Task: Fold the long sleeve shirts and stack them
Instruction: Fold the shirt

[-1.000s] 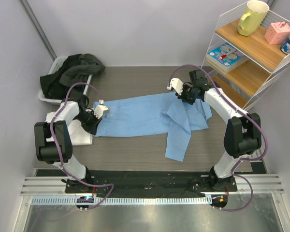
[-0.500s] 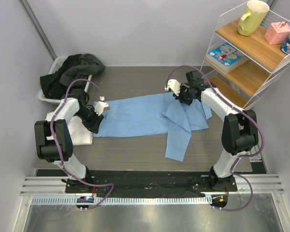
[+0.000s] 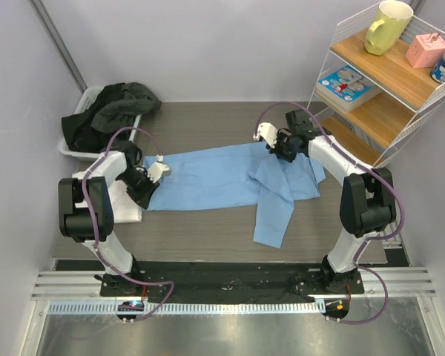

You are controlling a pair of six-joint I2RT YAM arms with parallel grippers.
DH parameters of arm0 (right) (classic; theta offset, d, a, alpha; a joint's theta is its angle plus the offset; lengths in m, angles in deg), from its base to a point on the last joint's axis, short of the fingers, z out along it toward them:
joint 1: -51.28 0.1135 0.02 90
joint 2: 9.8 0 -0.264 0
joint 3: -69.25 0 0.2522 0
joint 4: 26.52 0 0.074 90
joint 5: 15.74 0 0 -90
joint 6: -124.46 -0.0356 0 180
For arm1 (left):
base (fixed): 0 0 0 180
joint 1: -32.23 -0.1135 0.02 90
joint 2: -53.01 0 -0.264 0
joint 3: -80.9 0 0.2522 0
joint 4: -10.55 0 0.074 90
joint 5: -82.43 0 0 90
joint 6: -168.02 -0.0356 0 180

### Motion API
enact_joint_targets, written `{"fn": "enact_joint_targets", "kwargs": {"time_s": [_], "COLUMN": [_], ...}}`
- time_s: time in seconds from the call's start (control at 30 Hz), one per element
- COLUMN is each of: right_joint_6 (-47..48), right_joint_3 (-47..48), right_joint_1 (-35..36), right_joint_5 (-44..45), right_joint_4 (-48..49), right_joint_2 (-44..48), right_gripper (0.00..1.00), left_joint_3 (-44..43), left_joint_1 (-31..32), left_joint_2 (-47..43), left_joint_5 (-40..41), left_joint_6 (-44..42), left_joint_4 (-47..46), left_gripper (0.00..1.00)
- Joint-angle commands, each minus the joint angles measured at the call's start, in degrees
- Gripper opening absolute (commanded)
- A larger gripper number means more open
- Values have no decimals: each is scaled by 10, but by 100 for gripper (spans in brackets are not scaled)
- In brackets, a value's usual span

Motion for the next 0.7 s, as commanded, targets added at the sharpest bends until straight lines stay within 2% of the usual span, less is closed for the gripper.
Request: {"fn": "enact_joint_targets", "kwargs": {"time_s": [0.0, 0.03, 0.27, 0.4, 0.43, 0.47, 0.57, 0.63, 0.67], "right_joint_6": [6, 8, 12, 11, 10, 7, -11, -18, -18], "right_joint_3": [2, 1, 2, 1, 2, 4, 14, 20, 20], "right_joint_1": [2, 2, 2, 2, 2, 2, 2, 5, 6], "right_joint_5": [8, 8, 12, 10, 6, 5, -8, -10, -8], "right_joint_4": [14, 14, 17, 17, 16, 16, 15, 14, 15], "right_joint_2": [11, 11, 6, 6, 6, 7, 7, 3, 0], "right_gripper": [1, 1, 1, 1, 1, 1, 1, 2, 4], "left_joint_3": [-20, -23, -31, -33, -35, -36, -45, -59, -63], "left_joint_1": [-1, 0, 3, 8, 10, 13, 14, 14, 14], "left_joint_2": [11, 10, -21, -28, -26, -26, -36, -47, -51], "left_joint_5": [18, 24, 105, 118, 118, 108, 45, 9, -35], "left_joint_6": [-28, -33, -81, -85, -82, -82, -67, -53, -32], "left_joint_4": [20, 25, 28, 28, 34, 38, 38, 34, 26], "left_gripper": [3, 0, 0, 1, 9, 28, 45, 51, 54]}}
